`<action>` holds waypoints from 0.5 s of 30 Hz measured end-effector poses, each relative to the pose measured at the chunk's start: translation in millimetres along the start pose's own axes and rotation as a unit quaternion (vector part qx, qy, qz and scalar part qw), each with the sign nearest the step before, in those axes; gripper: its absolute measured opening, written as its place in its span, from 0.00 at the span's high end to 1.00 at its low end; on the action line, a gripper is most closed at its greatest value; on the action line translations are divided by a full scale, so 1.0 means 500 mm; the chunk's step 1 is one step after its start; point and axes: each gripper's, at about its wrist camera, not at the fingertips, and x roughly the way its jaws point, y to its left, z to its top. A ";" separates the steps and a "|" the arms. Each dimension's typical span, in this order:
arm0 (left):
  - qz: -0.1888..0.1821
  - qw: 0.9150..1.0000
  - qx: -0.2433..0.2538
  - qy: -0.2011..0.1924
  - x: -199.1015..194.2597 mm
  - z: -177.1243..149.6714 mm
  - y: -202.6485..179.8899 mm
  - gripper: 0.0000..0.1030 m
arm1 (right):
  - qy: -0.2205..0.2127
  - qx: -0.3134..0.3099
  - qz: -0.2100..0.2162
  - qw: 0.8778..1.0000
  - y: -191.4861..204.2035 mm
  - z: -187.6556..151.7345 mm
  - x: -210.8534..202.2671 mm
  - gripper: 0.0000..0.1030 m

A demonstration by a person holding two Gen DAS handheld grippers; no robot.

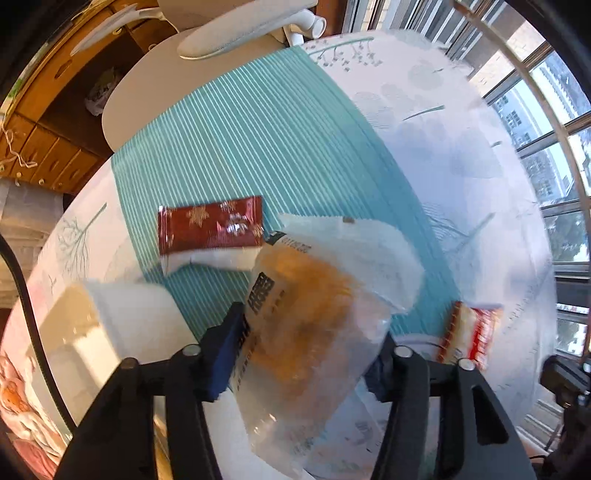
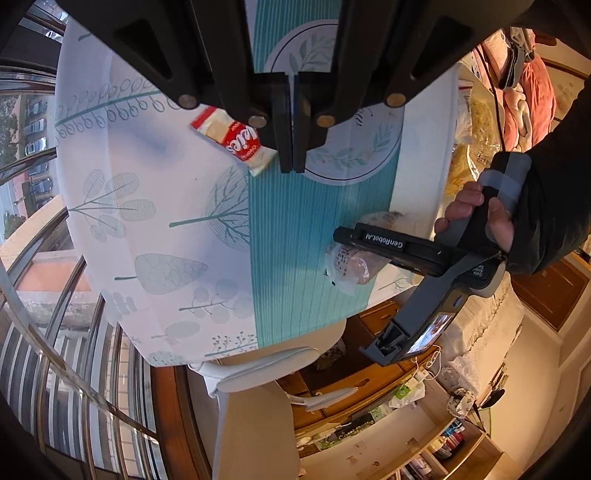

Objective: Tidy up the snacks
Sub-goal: 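Carry both snacks over the white tray and open both grippers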

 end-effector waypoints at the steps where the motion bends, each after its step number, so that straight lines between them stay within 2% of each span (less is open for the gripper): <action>1: -0.006 1.000 -0.002 -0.005 -0.014 -0.009 -0.002 0.52 | 0.002 -0.002 -0.003 1.000 0.002 -0.001 0.000 1.00; 6: -0.035 0.998 -0.014 -0.041 -0.097 -0.067 -0.012 0.55 | 0.014 0.009 -0.021 1.000 0.002 -0.013 -0.003 1.00; 15: -0.072 0.991 -0.061 -0.090 -0.207 -0.176 0.010 0.57 | 0.070 0.126 -0.003 0.990 -0.041 -0.036 0.022 0.98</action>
